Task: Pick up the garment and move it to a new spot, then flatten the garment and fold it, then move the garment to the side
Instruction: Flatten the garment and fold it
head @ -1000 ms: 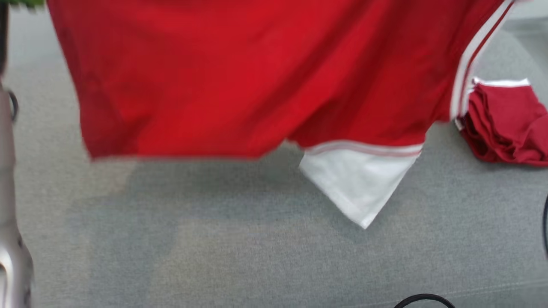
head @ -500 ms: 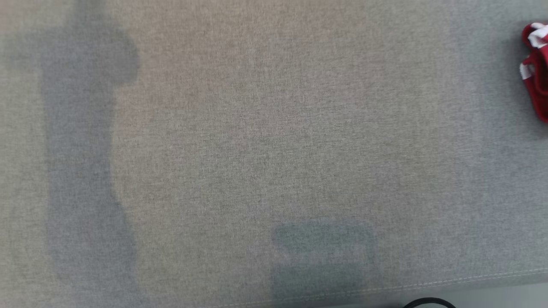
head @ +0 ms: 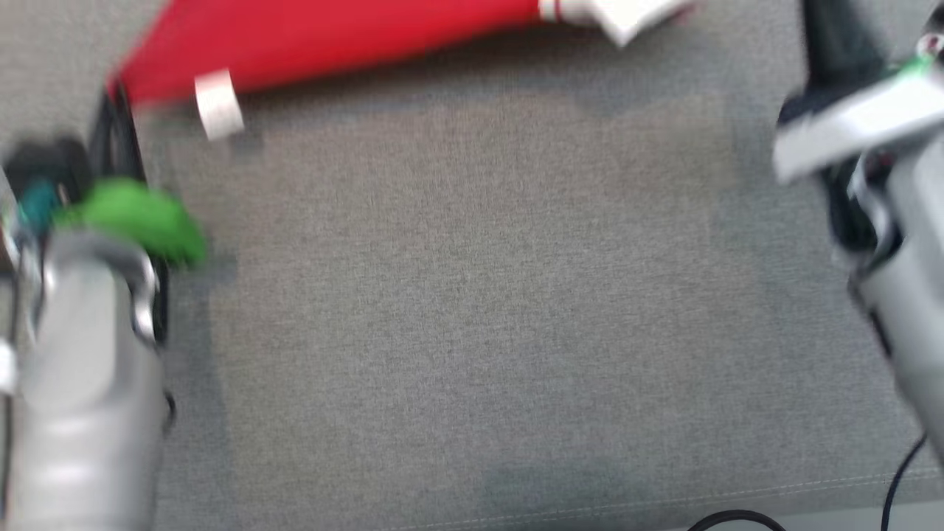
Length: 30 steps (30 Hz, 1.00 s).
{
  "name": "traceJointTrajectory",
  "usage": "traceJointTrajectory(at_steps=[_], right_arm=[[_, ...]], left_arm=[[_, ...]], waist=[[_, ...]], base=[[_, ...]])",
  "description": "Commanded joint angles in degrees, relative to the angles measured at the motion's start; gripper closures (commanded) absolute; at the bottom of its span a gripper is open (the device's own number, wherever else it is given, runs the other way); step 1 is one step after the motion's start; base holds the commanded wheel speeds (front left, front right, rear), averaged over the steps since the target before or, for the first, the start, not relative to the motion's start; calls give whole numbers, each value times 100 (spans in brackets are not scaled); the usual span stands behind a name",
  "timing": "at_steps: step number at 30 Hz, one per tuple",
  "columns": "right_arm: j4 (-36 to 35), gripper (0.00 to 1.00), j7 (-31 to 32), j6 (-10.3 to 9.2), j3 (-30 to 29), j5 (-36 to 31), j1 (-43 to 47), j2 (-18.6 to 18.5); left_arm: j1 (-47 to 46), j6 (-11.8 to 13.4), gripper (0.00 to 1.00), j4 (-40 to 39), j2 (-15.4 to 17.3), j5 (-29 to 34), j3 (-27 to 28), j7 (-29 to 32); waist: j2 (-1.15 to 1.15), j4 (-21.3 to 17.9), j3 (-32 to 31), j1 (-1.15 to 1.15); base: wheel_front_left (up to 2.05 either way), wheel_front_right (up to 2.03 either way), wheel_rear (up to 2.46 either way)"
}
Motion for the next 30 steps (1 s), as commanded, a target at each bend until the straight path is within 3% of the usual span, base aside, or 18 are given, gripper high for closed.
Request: traceJointTrajectory(at_steps=[1, 6, 13, 22, 30], right_arm=[[-57, 100, -22, -11, -35, 43, 143, -41], [-254, 100, -23, -11, -332, 284, 1566, 143], [-102, 100, -24, -11, -497, 225, 3159, 311], [248, 100, -22, -11, -315, 214, 4590, 268], [117, 100, -23, -11, -305, 297, 5084, 226]], left_arm=[[135, 18, 100, -49, 22, 8, 37, -19], [1574, -54, 100, -112, -263, -208, 443, -19], [2968, -188, 100, -83, -540, -33, 605, -19], [4095, -273, 100, -206, -794, 123, 615, -19], [4769, -265, 100, -586, -870, 89, 527, -19]], waist=[[0, -175, -720, -1], [0, -267, -1451, -1], [0, -360, -2283, -1], [0, -432, -2593, -1], [0, -371, -2594, -1]], base=[[0, 0, 0], [0, 0, 0], [0, 0, 0], [0, 0, 0], [0, 0, 0]])
